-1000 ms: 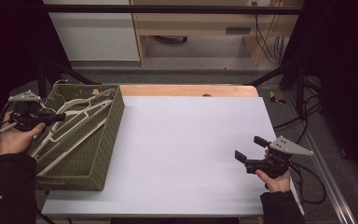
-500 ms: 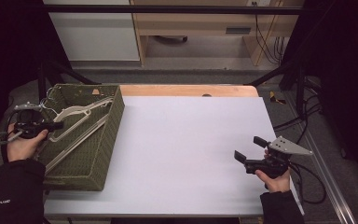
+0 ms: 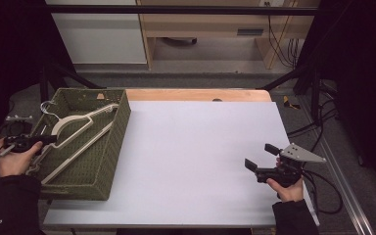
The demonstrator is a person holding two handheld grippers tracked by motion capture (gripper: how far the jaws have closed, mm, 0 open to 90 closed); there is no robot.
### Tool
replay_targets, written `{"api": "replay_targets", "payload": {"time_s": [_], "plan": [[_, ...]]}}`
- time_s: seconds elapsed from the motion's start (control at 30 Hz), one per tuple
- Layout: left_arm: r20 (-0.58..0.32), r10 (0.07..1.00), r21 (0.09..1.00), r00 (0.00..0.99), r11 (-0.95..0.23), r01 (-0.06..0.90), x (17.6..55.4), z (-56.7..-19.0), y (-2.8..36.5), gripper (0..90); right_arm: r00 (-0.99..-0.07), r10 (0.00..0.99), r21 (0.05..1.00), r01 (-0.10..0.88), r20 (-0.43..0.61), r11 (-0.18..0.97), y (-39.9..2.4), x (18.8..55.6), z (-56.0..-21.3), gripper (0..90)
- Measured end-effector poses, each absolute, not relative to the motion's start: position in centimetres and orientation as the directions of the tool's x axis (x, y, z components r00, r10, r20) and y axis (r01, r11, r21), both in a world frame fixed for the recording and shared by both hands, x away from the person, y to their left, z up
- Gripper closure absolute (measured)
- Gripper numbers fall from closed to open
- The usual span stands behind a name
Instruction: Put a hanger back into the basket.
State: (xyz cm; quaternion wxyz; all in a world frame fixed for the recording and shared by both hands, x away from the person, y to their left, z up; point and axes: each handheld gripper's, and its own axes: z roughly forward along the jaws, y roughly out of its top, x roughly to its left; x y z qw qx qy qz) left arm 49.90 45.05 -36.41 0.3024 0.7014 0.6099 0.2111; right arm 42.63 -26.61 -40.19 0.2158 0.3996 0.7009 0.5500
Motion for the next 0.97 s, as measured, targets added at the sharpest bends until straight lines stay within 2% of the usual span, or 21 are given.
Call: {"api": "replay_targets", "payload": {"time_s": [0.17,0.2,0.27,0.33,0.37,0.4,0.53,0.6,0.7,0.97], "plan": [[-0.067,0.969,0.748,0.236,-0.107,0.655,48.2,-35.1,43.8,55.2,-0.587,0.798,0.943,0.324,0.139,0.074,-26.7,42.6,-40.1,2.8],[-0.077,0.955,0.791,0.286,-0.116,0.600,47.2,-34.4,42.5,52.7,-0.586,0.798,0.943,0.324,0.140,0.073,-26.7,42.6,-40.1,2.8],[-0.071,0.948,0.815,0.310,-0.124,0.567,46.7,-34.1,41.8,50.3,-0.585,0.799,0.944,0.323,0.138,0.073,-26.7,42.6,-40.1,2.8],[-0.062,0.926,0.869,0.374,-0.134,0.477,45.2,-33.1,39.4,42.3,-0.586,0.798,0.944,0.321,0.137,0.074,-26.8,42.5,-40.1,2.8],[-0.062,0.926,0.869,0.374,-0.134,0.477,45.2,-33.1,39.4,39.2,-0.586,0.798,0.944,0.321,0.137,0.074,-26.8,42.5,-40.1,2.8],[-0.052,0.907,0.897,0.417,-0.142,0.420,44.3,-32.6,37.8,35.6,-0.590,0.796,0.946,0.316,0.136,0.072,-26.8,42.5,-40.1,2.8],[-0.051,0.871,0.938,0.489,-0.126,0.323,43.1,-32.3,34.7,20.0,-0.589,0.797,0.946,0.315,0.137,0.070,-26.9,42.4,-40.0,2.7],[-0.057,0.856,0.943,0.513,-0.123,0.310,42.8,-32.5,33.4,13.0,-0.591,0.795,0.949,0.307,0.134,0.069,-27.0,42.4,-40.0,2.6],[-0.068,0.836,0.945,0.545,-0.120,0.303,42.6,-33.1,31.9,7.9,-0.588,0.797,0.950,0.306,0.138,0.061,-27.1,42.2,-39.9,2.5],[-0.067,0.803,0.941,0.593,-0.147,0.304,42.1,-34.8,29.8,6.5,-0.594,0.793,0.952,0.301,0.135,0.063,-27.2,42.1,-39.8,2.3]]}}
